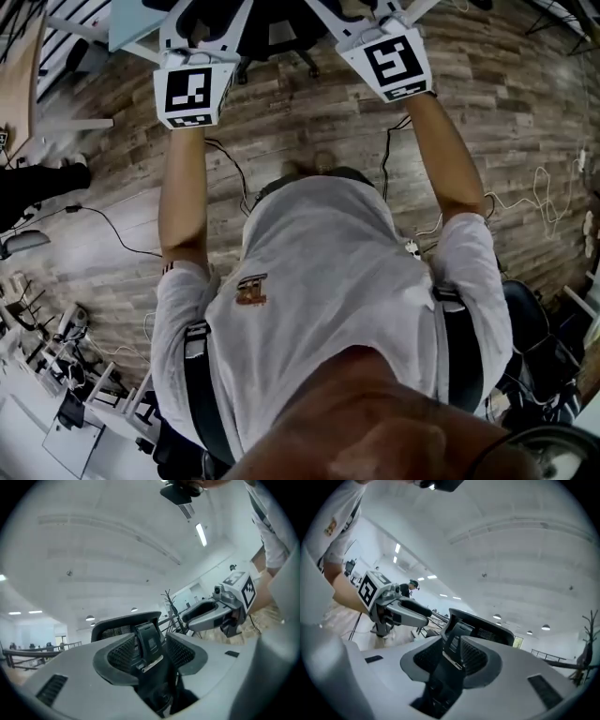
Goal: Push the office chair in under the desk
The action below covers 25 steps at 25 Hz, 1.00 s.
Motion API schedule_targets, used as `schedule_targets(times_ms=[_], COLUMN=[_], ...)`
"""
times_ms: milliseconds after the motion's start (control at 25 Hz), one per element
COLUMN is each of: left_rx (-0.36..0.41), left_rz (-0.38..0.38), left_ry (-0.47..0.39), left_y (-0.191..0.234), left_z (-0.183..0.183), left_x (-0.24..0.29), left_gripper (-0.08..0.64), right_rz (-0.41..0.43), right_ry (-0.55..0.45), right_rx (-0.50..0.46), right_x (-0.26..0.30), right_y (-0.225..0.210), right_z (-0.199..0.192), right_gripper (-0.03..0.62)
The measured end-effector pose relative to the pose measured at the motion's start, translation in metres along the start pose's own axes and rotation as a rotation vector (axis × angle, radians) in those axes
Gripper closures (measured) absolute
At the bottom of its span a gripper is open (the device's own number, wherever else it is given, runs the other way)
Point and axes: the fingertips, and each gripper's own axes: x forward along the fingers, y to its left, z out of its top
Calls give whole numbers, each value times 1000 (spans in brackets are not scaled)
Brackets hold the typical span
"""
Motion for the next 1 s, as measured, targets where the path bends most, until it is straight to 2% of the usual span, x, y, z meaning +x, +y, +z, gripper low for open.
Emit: schedule_targets(times_ms=[160,440,600,1000], left_rx=[-116,-236,-265,-279], left_rz=[-15,-31,-34,-57], left_ry=[-45,-115,-120,-116], left_y=[-16,-44,-56,-70], left_z=[19,42,48,47], left_x=[-18,-38,-41,-47], left_gripper=[390,499,525,540], right_rz=[3,53,101,145], right_ry=[-66,-145,-193,-230], right_rx=[124,269,336,401], right_x=[-20,-42,-51,-58], right_y=[10,27,38,62], right_z=[15,30,38,41], right_gripper=[500,546,551,557])
